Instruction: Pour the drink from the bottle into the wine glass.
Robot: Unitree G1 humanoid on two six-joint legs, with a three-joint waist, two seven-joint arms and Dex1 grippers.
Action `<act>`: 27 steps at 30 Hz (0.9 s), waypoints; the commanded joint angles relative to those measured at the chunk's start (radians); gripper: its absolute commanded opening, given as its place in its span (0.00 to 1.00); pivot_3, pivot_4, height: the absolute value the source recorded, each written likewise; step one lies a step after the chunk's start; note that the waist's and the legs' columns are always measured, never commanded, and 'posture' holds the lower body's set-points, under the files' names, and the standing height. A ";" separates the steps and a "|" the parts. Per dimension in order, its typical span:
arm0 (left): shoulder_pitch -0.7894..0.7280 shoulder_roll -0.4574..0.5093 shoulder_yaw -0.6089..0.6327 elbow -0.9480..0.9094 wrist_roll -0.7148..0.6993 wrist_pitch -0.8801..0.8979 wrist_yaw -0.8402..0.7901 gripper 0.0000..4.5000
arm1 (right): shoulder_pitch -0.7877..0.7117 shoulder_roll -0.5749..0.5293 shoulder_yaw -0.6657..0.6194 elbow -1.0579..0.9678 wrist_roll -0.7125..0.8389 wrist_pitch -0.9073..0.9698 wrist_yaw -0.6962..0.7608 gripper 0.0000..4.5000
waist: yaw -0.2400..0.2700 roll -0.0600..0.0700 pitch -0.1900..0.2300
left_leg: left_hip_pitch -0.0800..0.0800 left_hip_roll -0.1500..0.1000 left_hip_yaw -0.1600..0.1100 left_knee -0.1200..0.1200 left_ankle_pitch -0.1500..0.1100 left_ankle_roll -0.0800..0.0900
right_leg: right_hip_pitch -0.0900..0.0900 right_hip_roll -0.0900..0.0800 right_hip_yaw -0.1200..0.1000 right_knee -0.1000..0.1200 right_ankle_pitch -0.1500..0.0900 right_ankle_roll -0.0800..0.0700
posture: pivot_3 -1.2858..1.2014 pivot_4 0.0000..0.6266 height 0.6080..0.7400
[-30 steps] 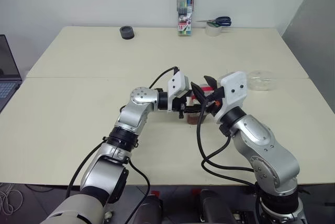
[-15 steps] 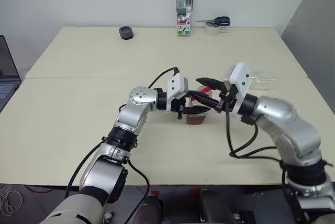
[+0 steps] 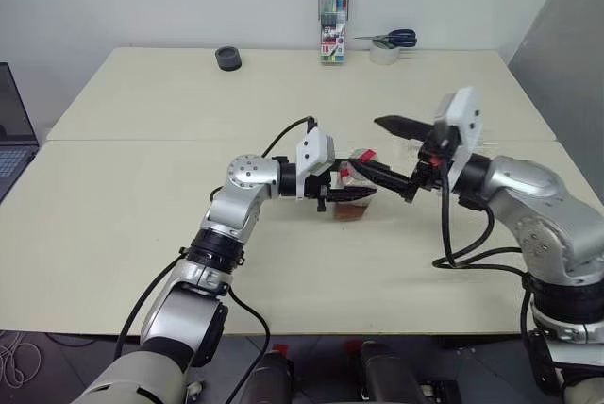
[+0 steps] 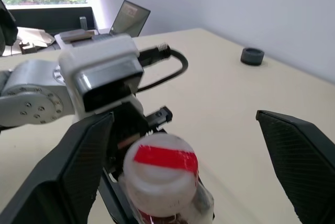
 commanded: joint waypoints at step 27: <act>0.000 0.004 0.020 -0.042 -0.037 0.031 -0.044 0.41 | 0.174 0.089 -0.007 -0.157 -0.138 -0.031 -0.282 1.00 | -0.002 0.000 0.000 | 0.000 0.000 0.000 0.001 0.000 0.000 | 0.000 0.000 0.000 0.001 0.000 0.000 | 0.52 0.24 1.00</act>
